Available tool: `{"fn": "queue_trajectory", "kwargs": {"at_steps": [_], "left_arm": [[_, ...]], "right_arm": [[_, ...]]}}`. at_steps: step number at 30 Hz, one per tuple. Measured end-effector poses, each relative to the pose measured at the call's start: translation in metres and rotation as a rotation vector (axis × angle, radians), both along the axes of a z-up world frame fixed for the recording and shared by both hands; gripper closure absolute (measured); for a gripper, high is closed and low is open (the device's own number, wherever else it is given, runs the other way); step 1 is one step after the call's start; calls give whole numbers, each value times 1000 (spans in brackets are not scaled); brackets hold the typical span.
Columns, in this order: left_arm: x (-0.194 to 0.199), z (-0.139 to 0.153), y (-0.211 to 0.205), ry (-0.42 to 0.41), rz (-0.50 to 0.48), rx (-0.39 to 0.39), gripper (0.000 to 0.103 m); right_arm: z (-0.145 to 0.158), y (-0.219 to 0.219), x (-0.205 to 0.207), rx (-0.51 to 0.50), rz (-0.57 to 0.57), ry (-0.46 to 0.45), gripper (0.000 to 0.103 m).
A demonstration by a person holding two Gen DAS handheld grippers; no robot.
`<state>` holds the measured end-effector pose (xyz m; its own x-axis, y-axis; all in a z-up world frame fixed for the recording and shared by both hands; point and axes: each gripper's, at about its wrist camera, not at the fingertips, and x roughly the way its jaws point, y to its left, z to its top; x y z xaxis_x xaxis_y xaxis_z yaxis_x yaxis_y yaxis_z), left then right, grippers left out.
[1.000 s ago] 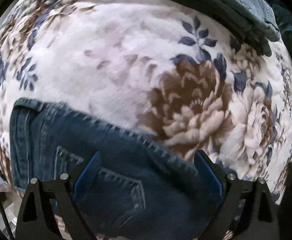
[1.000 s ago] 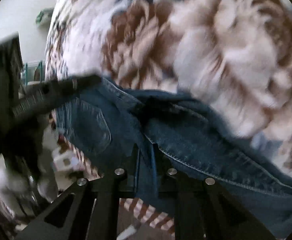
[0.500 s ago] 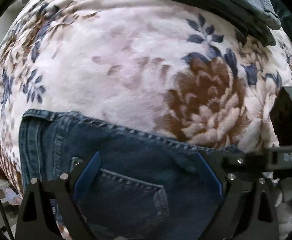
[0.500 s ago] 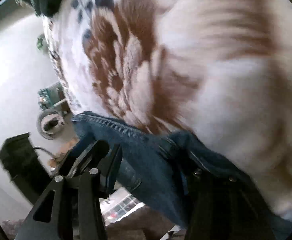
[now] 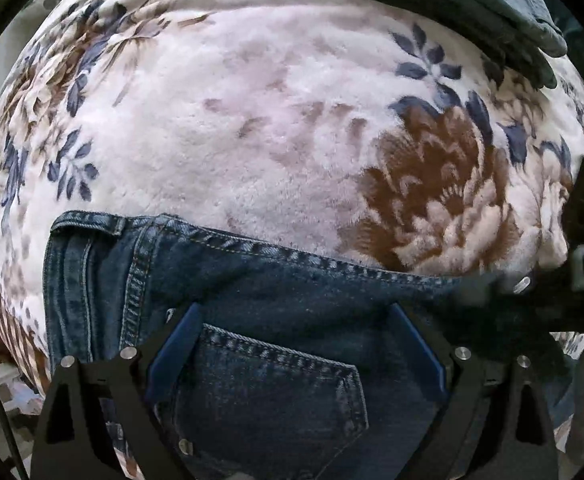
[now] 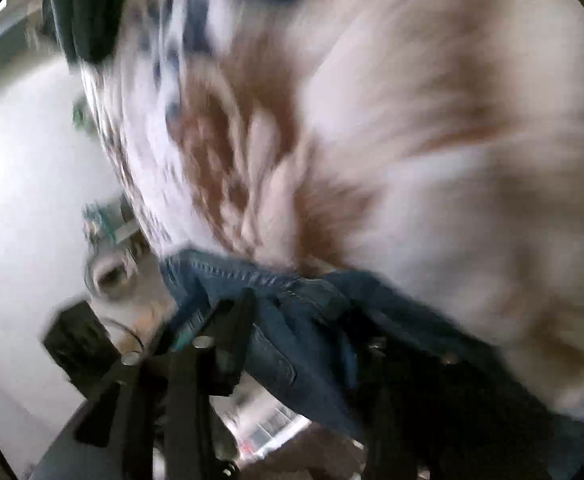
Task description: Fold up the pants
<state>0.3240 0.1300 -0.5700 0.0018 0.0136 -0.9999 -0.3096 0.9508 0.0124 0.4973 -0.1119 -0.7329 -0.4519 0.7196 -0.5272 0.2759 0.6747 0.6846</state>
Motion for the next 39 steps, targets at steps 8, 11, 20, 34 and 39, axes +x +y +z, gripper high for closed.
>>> {"fn": "queue_trajectory", "kwargs": {"at_steps": [8, 11, 20, 34, 39], "left_arm": [[9, -9, -15, -3, -56, 11, 8], [15, 18, -23, -69, -67, 49, 8], [59, -7, -89, -70, -211, 26, 8], [32, 11, -143, -116, -279, 147, 8], [2, 41, -235, -175, -347, 55, 8]], "right_arm": [[28, -36, 25, -148, 62, -102, 86], [36, -83, 54, -281, -30, -149, 85], [99, -123, 16, -266, -101, -297, 44], [83, -244, -103, -334, -586, -285, 69], [135, -355, -177, -508, -816, -441, 31]]}}
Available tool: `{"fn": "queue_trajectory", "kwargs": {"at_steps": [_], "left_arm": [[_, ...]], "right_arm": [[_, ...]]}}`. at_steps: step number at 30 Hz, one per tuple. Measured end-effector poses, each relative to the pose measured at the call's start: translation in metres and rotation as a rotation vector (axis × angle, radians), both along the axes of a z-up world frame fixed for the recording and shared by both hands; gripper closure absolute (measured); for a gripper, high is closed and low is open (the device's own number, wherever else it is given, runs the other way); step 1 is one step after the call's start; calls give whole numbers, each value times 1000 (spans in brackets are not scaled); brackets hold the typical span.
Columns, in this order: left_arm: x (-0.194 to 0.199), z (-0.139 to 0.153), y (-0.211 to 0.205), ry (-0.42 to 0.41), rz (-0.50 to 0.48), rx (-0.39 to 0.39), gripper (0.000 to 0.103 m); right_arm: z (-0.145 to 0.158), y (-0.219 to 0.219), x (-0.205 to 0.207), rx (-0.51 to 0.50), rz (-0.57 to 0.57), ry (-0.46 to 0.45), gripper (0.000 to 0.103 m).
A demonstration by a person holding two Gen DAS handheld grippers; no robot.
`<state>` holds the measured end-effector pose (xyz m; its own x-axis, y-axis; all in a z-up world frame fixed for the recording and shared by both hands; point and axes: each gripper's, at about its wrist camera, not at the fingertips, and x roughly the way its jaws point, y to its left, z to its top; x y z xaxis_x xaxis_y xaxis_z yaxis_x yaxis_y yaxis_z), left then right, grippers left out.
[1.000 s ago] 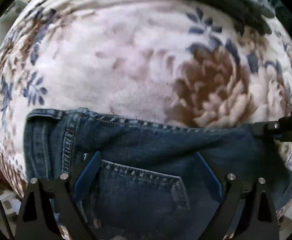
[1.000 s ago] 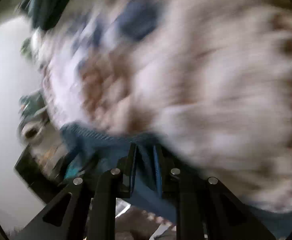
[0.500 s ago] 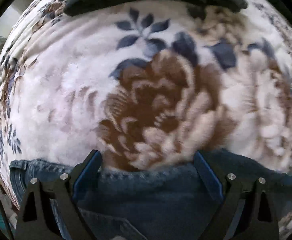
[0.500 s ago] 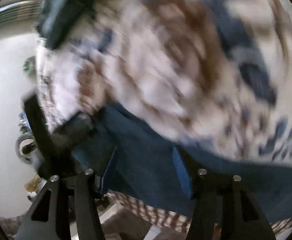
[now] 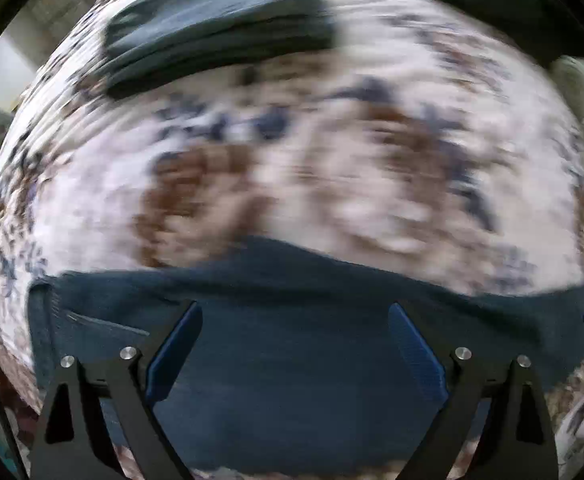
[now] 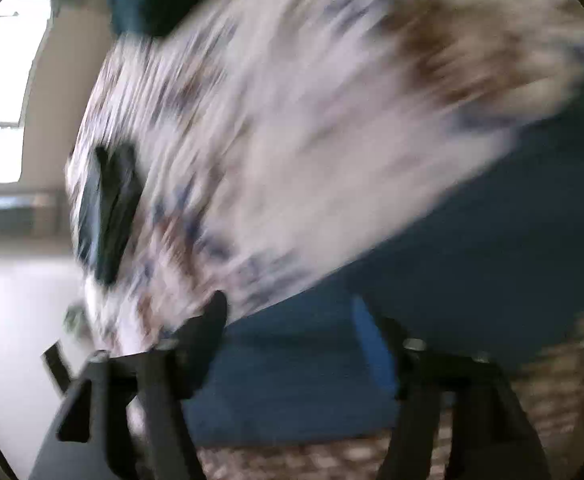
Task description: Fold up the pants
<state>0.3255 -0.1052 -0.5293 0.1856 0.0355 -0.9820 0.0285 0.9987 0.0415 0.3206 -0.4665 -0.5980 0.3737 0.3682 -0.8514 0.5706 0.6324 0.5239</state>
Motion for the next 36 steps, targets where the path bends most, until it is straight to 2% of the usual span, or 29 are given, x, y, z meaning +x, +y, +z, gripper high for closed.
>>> {"fn": "queue_trajectory", "kwargs": {"at_steps": [2, 6, 7, 9, 10, 11, 13, 15, 16, 18, 19, 21, 22, 25, 27, 30, 32, 34, 36], "left_arm": [[-10, 0, -46, 12, -53, -45, 8], [-23, -36, -124, 116, -130, -91, 8], [-24, -47, -143, 133, -152, -91, 8], [-27, -70, -175, 153, -209, -65, 8], [-28, -79, -187, 141, -246, -25, 8], [-28, -84, -194, 131, -274, 10, 7], [-26, -92, -198, 131, -289, 30, 5], [-22, -92, -196, 137, -283, 9, 5], [-22, -91, -197, 141, -289, 9, 5], [-18, -91, -196, 151, -295, 6, 5], [-16, -91, -193, 158, -295, 1, 5], [-6, -92, -186, 169, -288, -6, 2], [-7, -96, -187, 181, -279, -11, 0], [6, -107, -183, 195, -269, -8, 0], [9, -108, -184, 184, -262, 0, 0], [17, -106, -183, 216, -258, 1, 0], [18, -100, -187, 205, -238, -17, 0], [20, -88, -175, 185, -195, -23, 0], [23, -79, -164, 186, -169, -42, 0]], "right_arm": [[6, -65, -39, -86, -113, 21, 31], [-22, -172, -107, -84, -350, 58, 31], [-30, -207, -115, -82, -377, 58, 31], [-60, -245, -129, -78, -428, 66, 31], [-75, -261, -132, -62, -448, 60, 31], [-92, -274, -134, 4, -474, 19, 31], [-111, -284, -132, 76, -514, -62, 31], [-113, -286, -127, 113, -540, -151, 31], [-112, -285, -122, 166, -544, -234, 32], [-109, -281, -111, 226, -527, -323, 33], [-109, -279, -99, 234, -485, -332, 36], [-116, -280, -86, 204, -446, -269, 64], [-126, -283, -84, 186, -450, -205, 96], [-136, -299, -96, 202, -534, -174, 97], [-130, -305, -100, 146, -530, -172, 97], [-133, -305, -98, 164, -499, -199, 95], [-133, -307, -96, 203, -479, -219, 93], [-115, -298, -101, 110, -467, -202, 95], [-77, -281, -106, -37, -420, -174, 95]]}}
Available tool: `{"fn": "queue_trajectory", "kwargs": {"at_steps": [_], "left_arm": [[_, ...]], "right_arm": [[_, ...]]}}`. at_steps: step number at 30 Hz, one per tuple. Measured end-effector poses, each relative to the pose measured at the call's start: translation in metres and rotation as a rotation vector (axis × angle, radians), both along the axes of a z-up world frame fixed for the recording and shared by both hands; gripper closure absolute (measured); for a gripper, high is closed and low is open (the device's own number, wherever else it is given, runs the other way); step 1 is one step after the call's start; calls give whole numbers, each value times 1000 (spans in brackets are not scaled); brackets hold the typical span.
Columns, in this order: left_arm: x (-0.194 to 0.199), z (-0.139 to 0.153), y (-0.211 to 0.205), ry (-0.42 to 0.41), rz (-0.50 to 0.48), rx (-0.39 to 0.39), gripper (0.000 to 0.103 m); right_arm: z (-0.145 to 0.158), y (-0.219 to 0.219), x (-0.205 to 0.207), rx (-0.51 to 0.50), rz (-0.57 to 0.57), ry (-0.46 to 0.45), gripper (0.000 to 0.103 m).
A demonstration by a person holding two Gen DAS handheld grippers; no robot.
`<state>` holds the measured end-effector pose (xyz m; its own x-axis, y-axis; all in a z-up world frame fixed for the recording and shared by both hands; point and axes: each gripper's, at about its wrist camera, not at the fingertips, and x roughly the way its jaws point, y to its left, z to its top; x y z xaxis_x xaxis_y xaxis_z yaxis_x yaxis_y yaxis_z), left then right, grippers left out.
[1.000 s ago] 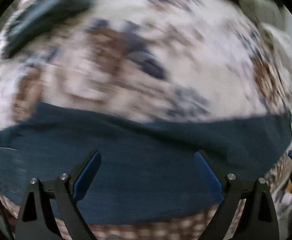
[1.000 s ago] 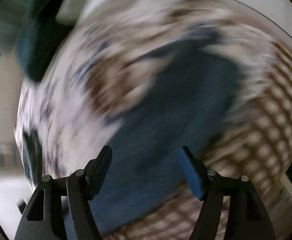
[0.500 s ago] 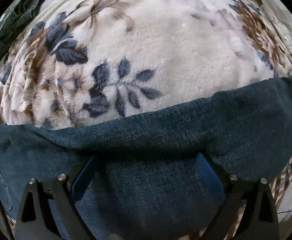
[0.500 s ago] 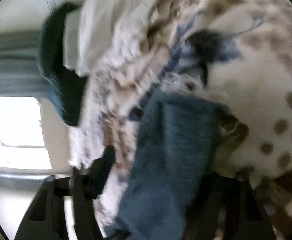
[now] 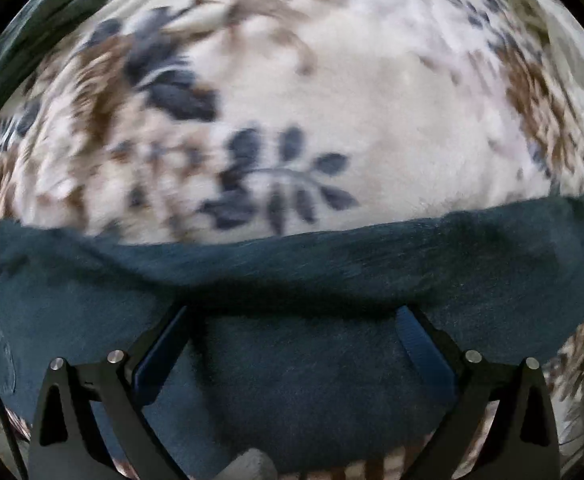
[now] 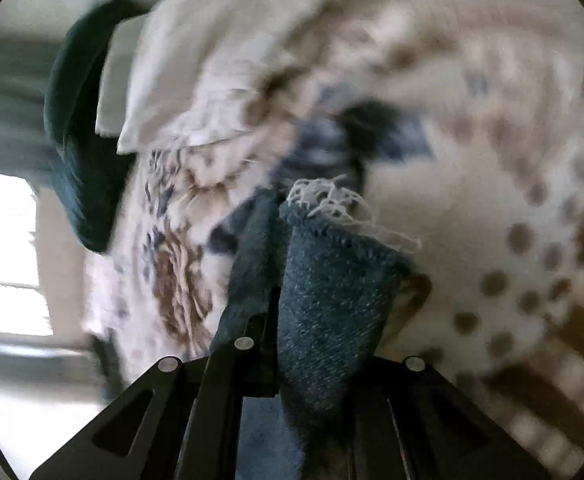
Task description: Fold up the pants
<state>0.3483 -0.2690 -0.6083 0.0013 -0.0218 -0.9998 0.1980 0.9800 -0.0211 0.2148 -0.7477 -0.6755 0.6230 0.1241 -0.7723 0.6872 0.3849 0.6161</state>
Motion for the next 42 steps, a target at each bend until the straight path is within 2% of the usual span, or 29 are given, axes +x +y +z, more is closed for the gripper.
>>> {"fn": "queue_trajectory", "kwargs": {"at_steps": [4, 6, 8, 11, 13, 15, 16, 20, 22, 25, 27, 28, 30, 31, 32, 35, 37, 40, 42], "left_arm": [[8, 18, 34, 36, 26, 4, 0], [12, 25, 62, 70, 70, -25, 0], [14, 34, 97, 69, 119, -30, 0], [14, 50, 151, 44, 187, -9, 0], [11, 63, 193, 27, 236, 2, 0], [7, 72, 226, 9, 268, 16, 0], [3, 78, 250, -3, 286, 29, 0], [-20, 82, 322, -14, 340, 59, 0], [-41, 76, 349, -10, 372, 75, 0], [-45, 75, 388, -23, 418, 84, 0], [-42, 73, 400, -39, 430, 82, 0], [-39, 73, 406, -47, 436, 75, 0], [-40, 72, 417, -54, 450, 51, 0], [-41, 72, 419, -58, 456, 24, 0], [-38, 75, 415, -61, 459, 10, 0], [-21, 73, 386, -50, 471, -86, 0], [-18, 72, 352, -14, 470, -156, 0], [-7, 38, 311, 114, 467, -246, 0], [-3, 21, 290, 153, 444, -248, 0]], "right_arm": [[65, 52, 18, -186, 77, 8, 96], [97, 91, 32, -272, 157, -7, 96], [128, 141, 46, -365, 255, -15, 96], [153, 220, 61, -456, 379, -12, 96], [160, 274, 68, -512, 464, 3, 96], [152, 342, 77, -565, 562, 22, 96], [145, 363, 76, -557, 591, 27, 96], [100, 493, 77, -604, 797, 72, 96], [76, 544, 76, -613, 887, 95, 96], [39, 607, 73, -655, 991, 178, 95], [22, 619, 71, -648, 1000, 235, 87], [16, 620, 72, -612, 1014, 254, 82], [18, 614, 72, -526, 1043, 238, 63], [23, 608, 70, -445, 1058, 202, 40], [32, 599, 66, -353, 1062, 161, 24], [57, 565, 54, -162, 1041, 89, 23], [73, 530, 47, -80, 980, 82, 23], [83, 469, 41, -68, 862, 114, 23], [78, 436, 40, -119, 822, 149, 23]]}}
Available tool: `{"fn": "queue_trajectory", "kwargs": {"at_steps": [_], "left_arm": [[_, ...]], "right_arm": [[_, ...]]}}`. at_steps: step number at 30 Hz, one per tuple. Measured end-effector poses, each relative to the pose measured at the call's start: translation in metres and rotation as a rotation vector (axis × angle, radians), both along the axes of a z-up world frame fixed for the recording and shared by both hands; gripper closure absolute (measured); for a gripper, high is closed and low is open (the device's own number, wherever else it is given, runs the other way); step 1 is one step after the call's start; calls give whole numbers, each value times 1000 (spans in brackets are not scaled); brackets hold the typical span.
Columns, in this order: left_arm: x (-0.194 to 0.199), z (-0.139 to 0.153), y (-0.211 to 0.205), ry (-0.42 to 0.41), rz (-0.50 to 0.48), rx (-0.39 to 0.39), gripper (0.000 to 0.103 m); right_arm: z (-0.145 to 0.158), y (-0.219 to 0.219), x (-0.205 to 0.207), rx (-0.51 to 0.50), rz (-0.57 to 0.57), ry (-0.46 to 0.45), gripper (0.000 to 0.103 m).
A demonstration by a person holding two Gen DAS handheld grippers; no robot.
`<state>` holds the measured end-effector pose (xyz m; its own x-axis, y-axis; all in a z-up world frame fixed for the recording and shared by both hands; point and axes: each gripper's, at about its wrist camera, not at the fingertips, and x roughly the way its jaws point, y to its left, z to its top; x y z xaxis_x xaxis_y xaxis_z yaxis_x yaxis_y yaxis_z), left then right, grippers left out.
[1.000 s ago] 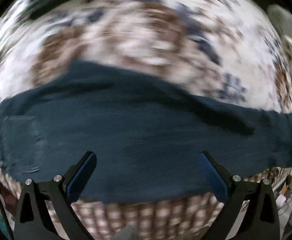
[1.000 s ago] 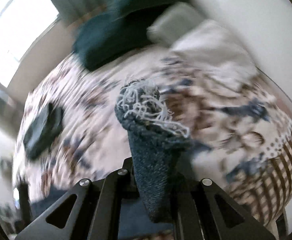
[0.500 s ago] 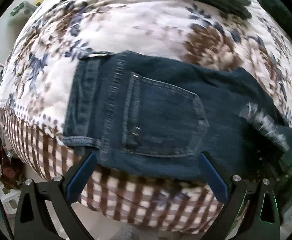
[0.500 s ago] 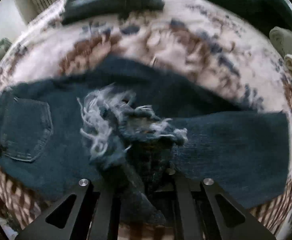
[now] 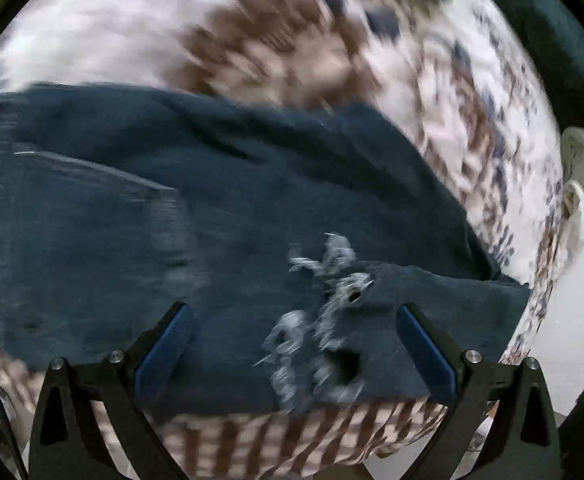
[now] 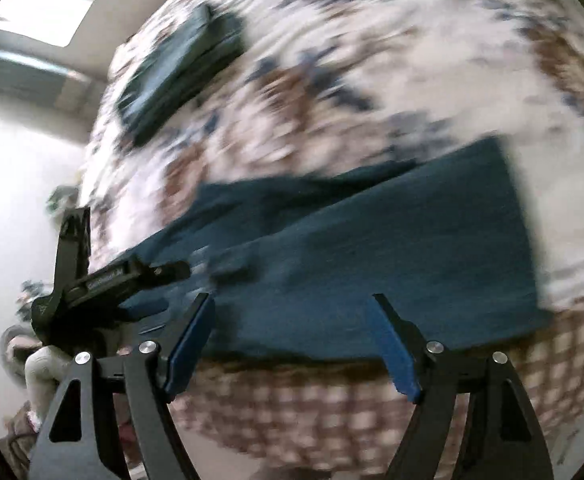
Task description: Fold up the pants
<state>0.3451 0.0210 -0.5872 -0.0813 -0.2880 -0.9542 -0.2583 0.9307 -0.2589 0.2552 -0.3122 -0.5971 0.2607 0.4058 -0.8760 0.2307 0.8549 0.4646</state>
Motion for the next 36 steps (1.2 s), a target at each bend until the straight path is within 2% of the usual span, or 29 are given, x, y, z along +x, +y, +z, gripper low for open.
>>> {"fn": "queue_trajectory", "kwargs": {"at_steps": [3, 4, 5, 6, 7, 8, 10, 14, 17, 22, 25, 28, 31, 33, 34, 36], "left_arm": [[6, -23, -34, 26, -101, 73, 0], [6, -24, -47, -1, -150, 116, 6], [5, -23, -55, -23, -180, 147, 29], [2, -18, -67, -56, -229, 180, 45], [-2, -11, -79, -94, -274, 201, 75], [-5, -5, -87, -125, -303, 221, 93], [-11, 8, -94, -182, -320, 238, 94], [-14, 26, -74, -227, -241, 269, 94], [-16, 31, -53, -224, -186, 300, 94], [-16, 9, -42, -162, -159, 277, 94], [-14, -1, -40, -155, -178, 255, 92], [-17, -9, -25, -135, -176, 212, 88], [-19, -2, -22, -149, -180, 200, 87], [-27, 16, -16, -178, -190, 213, 84], [-40, 30, -5, -210, -158, 188, 82], [-58, 52, 17, -243, -75, 126, 69]], "right_arm": [[-17, -48, 4, -81, -61, 42, 23], [-24, -61, 5, -101, -86, 60, 23], [-28, -74, 9, -103, -106, 71, 23], [-32, -86, 14, -98, -125, 78, 23], [-36, -98, 17, -102, -145, 86, 23], [-39, -108, 20, -110, -165, 99, 23], [-43, -120, 28, -93, -181, 103, 23], [-48, -120, 24, -62, -182, 114, 23], [-48, -112, 18, -44, -166, 120, 23], [-69, -98, 22, 46, -125, 137, 23], [-90, -100, 26, 54, -153, 164, 49], [-108, -107, 30, 31, -175, 203, 49], [-115, -106, 33, 42, -190, 250, 49], [-105, -102, 36, 12, -178, 266, 46], [-98, -99, 36, -15, -170, 267, 45], [-73, -90, 36, -67, -152, 238, 35]]}}
